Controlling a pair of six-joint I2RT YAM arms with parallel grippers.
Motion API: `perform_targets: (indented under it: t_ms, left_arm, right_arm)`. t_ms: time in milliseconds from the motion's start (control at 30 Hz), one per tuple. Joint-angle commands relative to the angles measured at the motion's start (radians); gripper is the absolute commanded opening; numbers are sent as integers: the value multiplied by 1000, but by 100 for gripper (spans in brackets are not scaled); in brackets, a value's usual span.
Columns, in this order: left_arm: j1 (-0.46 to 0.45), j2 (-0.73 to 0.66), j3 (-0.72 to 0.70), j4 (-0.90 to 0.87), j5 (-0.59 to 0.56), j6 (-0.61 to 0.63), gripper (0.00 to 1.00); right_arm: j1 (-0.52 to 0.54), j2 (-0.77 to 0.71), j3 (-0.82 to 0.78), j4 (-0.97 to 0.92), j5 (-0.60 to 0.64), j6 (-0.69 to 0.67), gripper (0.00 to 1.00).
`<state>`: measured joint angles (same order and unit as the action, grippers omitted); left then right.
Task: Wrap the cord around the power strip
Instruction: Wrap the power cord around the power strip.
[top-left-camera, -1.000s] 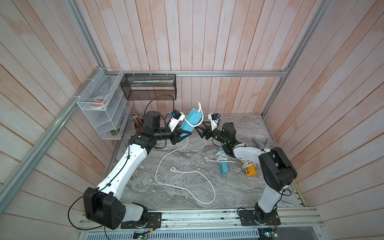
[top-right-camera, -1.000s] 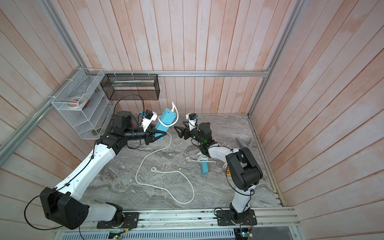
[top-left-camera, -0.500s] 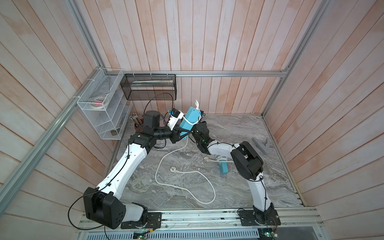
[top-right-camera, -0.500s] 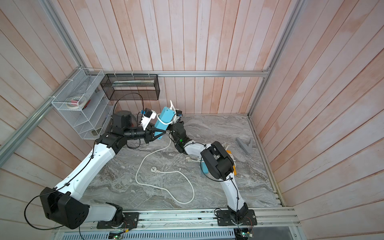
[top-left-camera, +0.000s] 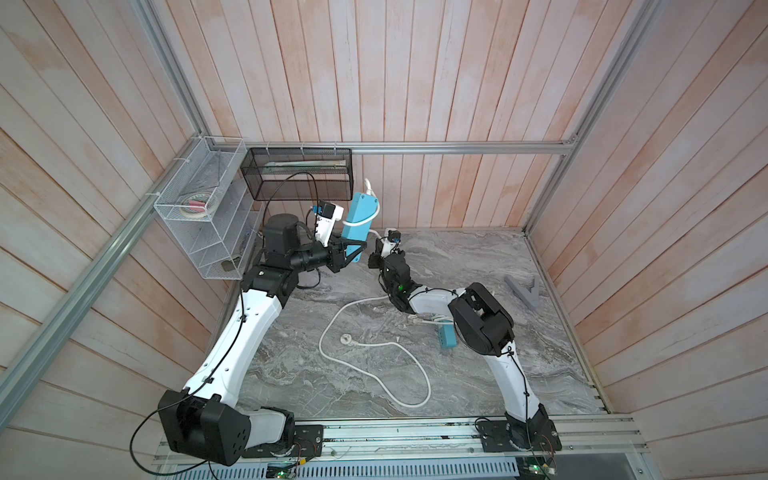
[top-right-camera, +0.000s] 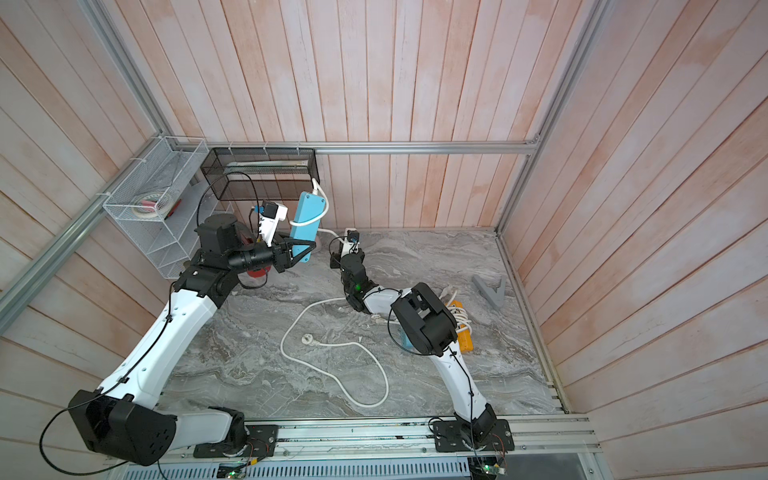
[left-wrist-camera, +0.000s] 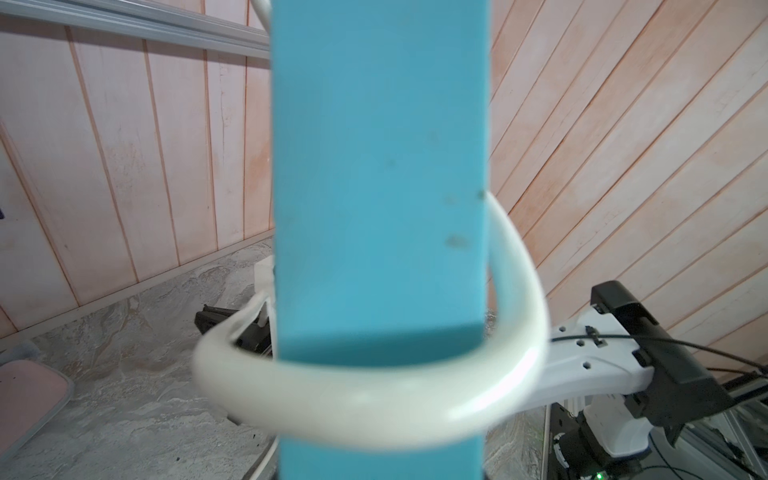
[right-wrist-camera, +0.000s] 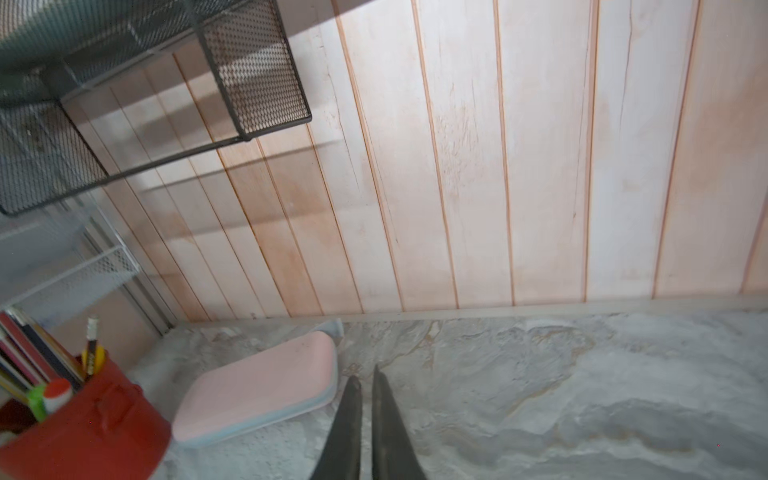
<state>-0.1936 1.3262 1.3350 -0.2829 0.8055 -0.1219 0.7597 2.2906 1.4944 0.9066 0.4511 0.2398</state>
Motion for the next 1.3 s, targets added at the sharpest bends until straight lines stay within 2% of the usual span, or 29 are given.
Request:
perform_targets:
  t_ms: [0, 100, 233, 367, 500, 700, 833, 933, 1033, 1133, 1267]
  left_arm:
    - [72, -36, 31, 83, -43, -34, 0]
    - [135, 0, 80, -10, -143, 23, 0]
    - [139, 106, 158, -202, -350, 196, 0]
    - [94, 171, 139, -269, -543, 337, 0]
    - [20, 222, 125, -321, -638, 451, 0]
    - [-110, 233, 67, -418, -575, 636, 0]
    - [-172, 183, 16, -463, -451, 699, 0]
    - [-228, 127, -42, -497, -378, 782, 0]
    - [-279, 72, -87, -526, -265, 846, 0]
    - [-351, 40, -94, -535, -70, 863, 0]
    - [-398, 33, -42, -552, 76, 850, 0]
  right_arm:
    - [-9, -57, -100, 30, 42, -151, 0]
    - [-2, -127, -213, 115, 54, -292, 0]
    - [1, -243, -332, 214, 17, -524, 0]
    - [3, -373, -382, 159, -152, -691, 0]
    - [0, -480, -352, 14, -305, -765, 0]
    - [-39, -531, -147, -379, -488, -824, 0]
    - [-101, -503, 15, -612, -565, -873, 0]
    - [-146, -466, 134, -783, -672, -889, 0]
    - [-173, -404, 258, -953, -770, -928, 0]
    - [-222, -319, 396, -1073, -917, -890, 0]
    - [-261, -181, 601, -1208, -1155, -810, 11]
